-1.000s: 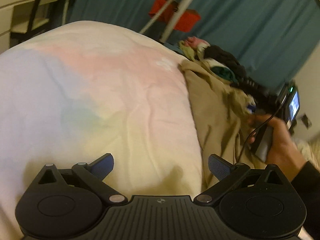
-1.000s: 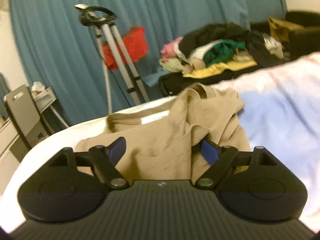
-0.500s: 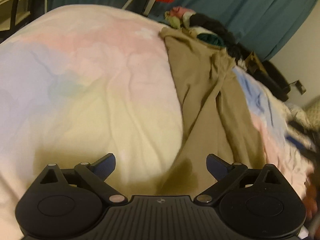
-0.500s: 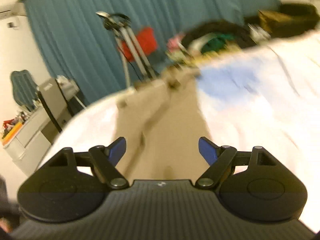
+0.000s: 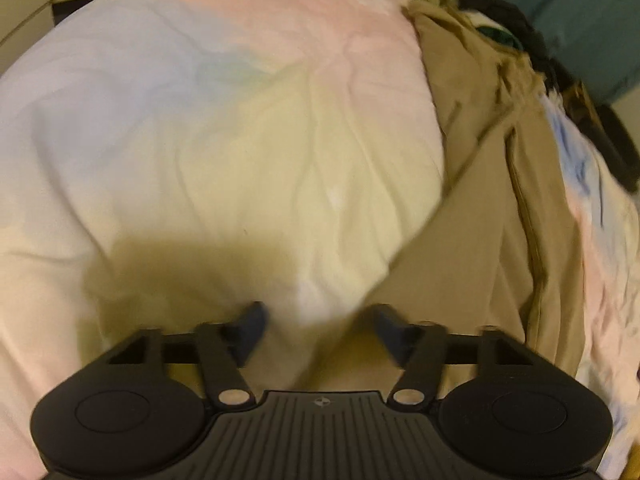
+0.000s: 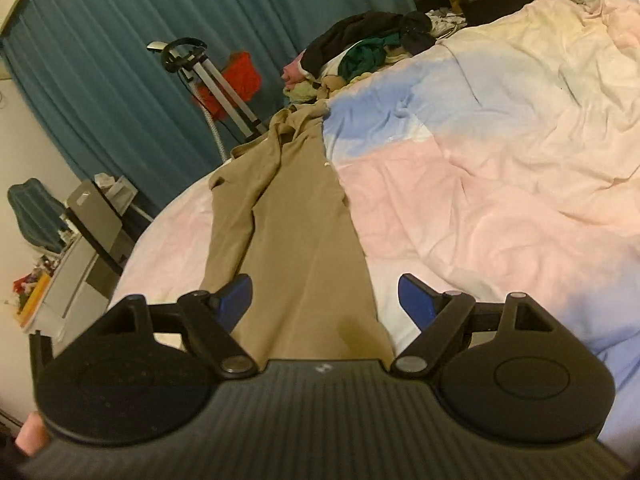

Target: Fold clothes

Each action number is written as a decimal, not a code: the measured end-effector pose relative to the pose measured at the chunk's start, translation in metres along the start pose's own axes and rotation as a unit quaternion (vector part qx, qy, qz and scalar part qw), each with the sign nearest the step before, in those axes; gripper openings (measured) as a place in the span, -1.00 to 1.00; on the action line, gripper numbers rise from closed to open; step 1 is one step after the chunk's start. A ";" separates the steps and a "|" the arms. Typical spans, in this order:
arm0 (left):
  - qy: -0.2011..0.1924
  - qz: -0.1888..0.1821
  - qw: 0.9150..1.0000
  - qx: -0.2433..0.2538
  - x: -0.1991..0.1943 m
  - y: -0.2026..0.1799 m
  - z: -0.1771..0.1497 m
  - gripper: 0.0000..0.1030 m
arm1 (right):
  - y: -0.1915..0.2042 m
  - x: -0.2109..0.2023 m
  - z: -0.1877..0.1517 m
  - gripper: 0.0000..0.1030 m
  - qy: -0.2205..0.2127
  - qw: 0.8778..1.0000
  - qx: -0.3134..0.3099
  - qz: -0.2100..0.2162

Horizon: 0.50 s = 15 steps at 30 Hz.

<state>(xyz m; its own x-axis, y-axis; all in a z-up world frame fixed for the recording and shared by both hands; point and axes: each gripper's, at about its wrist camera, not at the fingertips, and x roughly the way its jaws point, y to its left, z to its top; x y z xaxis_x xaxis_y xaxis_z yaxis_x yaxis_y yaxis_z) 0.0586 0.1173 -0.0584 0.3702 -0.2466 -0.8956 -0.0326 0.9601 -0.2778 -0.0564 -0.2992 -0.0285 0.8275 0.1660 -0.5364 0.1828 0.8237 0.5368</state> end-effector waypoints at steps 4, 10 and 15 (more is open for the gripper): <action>0.014 0.016 0.998 0.056 -0.007 -0.018 -0.014 -0.90 | -0.010 -0.004 -0.001 0.59 0.014 1.000 0.013 0.009; -0.051 0.017 0.991 0.124 -0.056 -0.047 -0.031 -0.98 | -0.020 -0.009 0.005 0.60 0.018 1.000 0.020 0.011; -0.084 -0.045 0.981 0.167 -0.083 -0.088 -0.062 -0.99 | -0.017 -0.008 0.005 0.60 0.027 0.999 0.002 0.023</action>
